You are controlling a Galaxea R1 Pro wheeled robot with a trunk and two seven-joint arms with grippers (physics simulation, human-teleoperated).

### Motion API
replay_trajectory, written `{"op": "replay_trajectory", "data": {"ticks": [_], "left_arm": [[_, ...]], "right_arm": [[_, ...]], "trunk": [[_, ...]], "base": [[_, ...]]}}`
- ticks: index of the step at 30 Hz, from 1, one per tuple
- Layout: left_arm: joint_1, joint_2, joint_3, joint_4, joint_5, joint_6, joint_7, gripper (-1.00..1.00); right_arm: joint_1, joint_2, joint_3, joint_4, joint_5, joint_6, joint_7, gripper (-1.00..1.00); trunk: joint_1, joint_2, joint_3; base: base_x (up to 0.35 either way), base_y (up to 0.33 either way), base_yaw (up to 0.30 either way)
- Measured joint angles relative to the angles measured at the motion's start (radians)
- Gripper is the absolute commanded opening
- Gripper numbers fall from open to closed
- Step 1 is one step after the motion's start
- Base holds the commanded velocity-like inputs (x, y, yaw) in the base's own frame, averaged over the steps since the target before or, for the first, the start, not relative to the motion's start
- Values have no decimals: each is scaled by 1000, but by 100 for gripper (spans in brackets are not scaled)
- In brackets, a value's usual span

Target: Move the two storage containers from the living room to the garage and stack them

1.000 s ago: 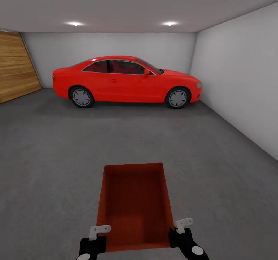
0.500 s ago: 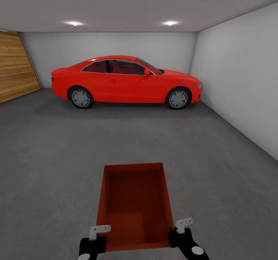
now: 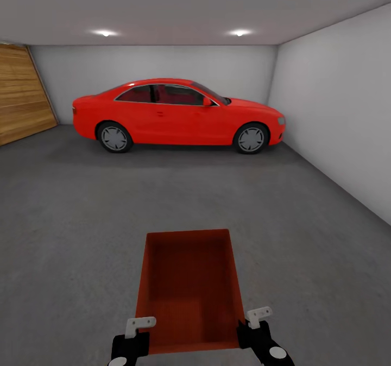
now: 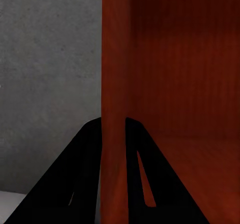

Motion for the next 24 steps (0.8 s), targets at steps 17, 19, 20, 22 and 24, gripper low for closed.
{"op": "replay_trajectory", "data": {"ticks": [17, 19, 20, 22, 24], "left_arm": [[0, 0, 0, 0, -1, 0, 0, -100], [0, 0, 0, 0, 0, 0, 0, -100], [0, 0, 0, 0, 0, 0, 0, -100], [0, 0, 0, 0, -1, 0, -1, -100], [0, 1, 0, 1, 0, -1, -1, -100]], "right_arm": [[0, 0, 0, 0, 0, 0, 1, -100], [0, 0, -1, 0, 0, 0, 1, -100], [0, 0, -1, 0, 0, 0, 1, -100], [0, 0, -1, 0, 0, 0, 1, -100], [0, 0, 0, 0, 0, 0, 0, -100]], "trunk": [[0, 0, 0], [0, 0, 0], [0, 0, 0], [0, 0, 0], [0, 0, 0]], "base": [[17, 3, 0], [205, -93, 0], [248, -132, 0], [260, -147, 0], [147, -85, 0]]}}
